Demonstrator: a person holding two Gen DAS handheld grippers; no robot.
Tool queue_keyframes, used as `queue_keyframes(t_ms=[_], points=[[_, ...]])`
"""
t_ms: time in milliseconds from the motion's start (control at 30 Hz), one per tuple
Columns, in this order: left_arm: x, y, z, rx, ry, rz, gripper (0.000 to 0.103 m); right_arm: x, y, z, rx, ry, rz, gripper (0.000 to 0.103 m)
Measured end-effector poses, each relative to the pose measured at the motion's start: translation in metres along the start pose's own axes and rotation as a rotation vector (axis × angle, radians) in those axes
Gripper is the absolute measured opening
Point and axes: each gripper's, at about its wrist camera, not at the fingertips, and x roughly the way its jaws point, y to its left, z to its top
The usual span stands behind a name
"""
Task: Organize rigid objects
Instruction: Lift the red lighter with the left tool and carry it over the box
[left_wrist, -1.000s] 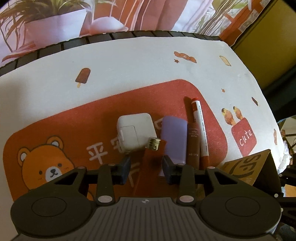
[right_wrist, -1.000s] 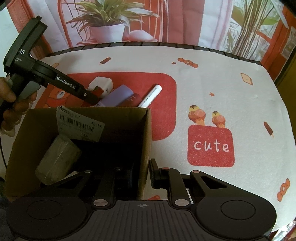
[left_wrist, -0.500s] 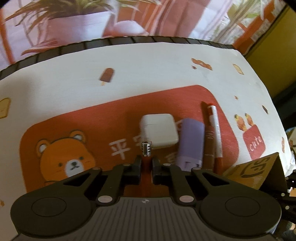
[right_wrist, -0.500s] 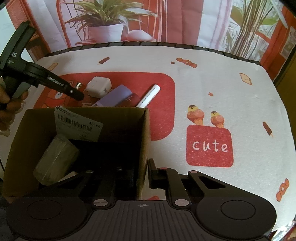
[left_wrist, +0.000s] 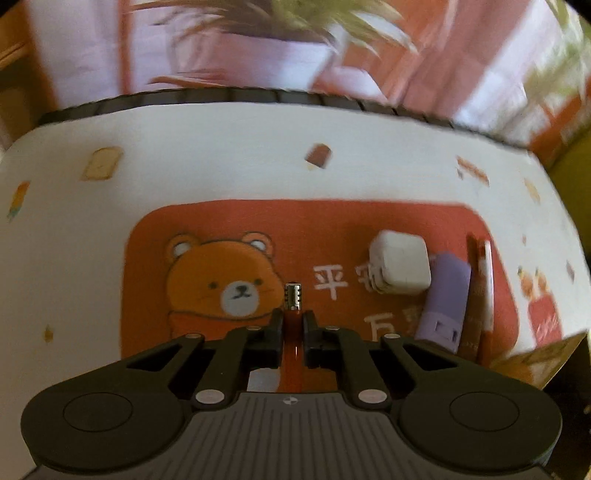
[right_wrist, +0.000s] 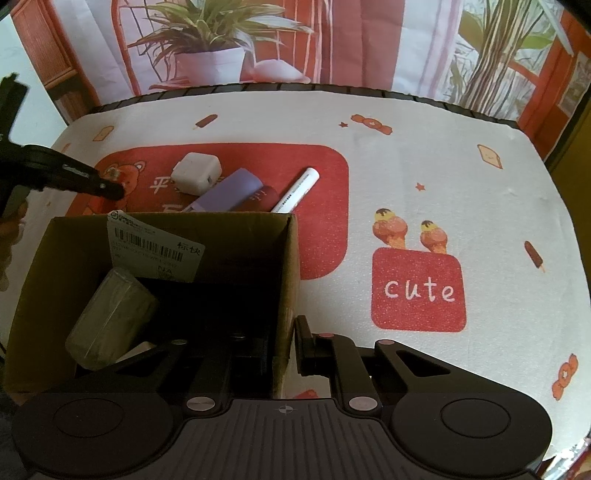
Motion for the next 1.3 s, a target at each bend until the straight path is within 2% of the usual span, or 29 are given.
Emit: queue_keyframes(t_ms=[100,233,667,967,1300], points=[[-0.014,0.005,-0.01,-0.058,-0.041,0.013,0.011,0.0,0.001,0.0,-0.002,-0.001,-0.002,0.012],[-0.033,0.008,-0.018,-0.089,-0.093,0.036,0.011,0.0,0.001,0.0,-0.005,-0.002,-0.005,0.011],[-0.089,-0.004,-0.033,-0.103,-0.223,0.027,0.011,0.0,0.002,-0.002,0.0,-0.015,-0.012,0.011],[-0.12,-0.013,-0.041,-0.11,-0.281,-0.022,0.011,0.0,0.004,-0.003,0.0,-0.024,-0.018,0.011],[-0.158,-0.049,-0.055,-0.042,-0.325,-0.112,0.011,0.0,0.004,-0.003,0.0,-0.024,-0.018,0.011]])
